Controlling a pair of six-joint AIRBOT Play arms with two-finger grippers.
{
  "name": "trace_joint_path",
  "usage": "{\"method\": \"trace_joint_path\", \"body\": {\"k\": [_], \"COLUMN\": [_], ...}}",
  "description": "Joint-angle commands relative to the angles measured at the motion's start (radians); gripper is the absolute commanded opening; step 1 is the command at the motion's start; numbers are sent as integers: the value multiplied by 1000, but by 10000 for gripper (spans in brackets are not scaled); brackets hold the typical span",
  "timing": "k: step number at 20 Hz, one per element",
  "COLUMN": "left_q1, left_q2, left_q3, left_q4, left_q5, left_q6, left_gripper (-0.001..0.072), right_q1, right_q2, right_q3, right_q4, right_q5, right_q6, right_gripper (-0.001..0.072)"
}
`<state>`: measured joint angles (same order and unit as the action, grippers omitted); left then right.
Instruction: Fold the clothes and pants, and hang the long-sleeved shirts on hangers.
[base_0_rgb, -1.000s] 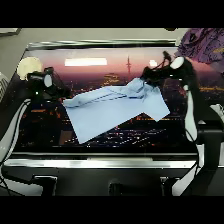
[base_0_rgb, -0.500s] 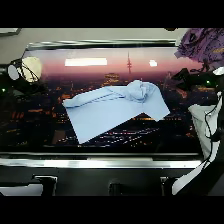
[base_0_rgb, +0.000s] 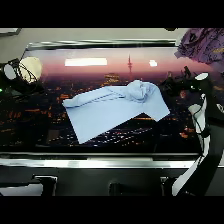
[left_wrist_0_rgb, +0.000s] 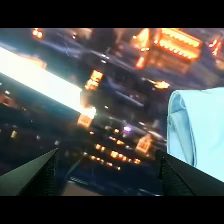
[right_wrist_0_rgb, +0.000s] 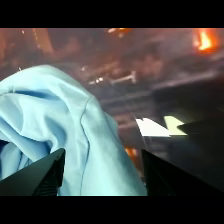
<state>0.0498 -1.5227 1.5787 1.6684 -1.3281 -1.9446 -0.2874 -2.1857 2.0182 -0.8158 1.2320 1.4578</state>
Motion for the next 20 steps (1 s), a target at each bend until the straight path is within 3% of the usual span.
{"method": "trace_joint_path", "body": {"k": [1, 2, 5, 7, 10, 12, 16, 20], "left_q1": [12, 22, 62, 92, 137, 157, 129, 40], "left_q2": [1, 1, 1, 12, 90, 201, 418, 465], "left_q3": [1, 0, -5, -39, -243, -493, -938, -1103], "left_q4": [-58, -104, -200, -215, -323, -466, -903, -980], "left_q5": [-3, 1, -8, -25, -18, 52, 264, 329], "left_q6": [-45, -45, -28, -23, -23, 3, 194, 214], "left_gripper": [668, 668, 668, 668, 668, 669, 668, 668], "right_q1": [37, 48, 61, 61, 60, 60, 60, 60], "right_q2": [-19, -19, -21, -21, 0, 21, 54, 71], "right_q3": [0, 0, 0, 0, 0, 0, 0, 0], "right_q4": [0, -5, -41, -51, -53, -59, -63, -62], "right_q5": [0, -1, 7, 15, 12, 19, 62, 82], "right_q6": [12, 21, 23, 23, 23, 23, 20, 32], "right_gripper": [531, 515, 325, 43, 33, 33, 34, 33]}}
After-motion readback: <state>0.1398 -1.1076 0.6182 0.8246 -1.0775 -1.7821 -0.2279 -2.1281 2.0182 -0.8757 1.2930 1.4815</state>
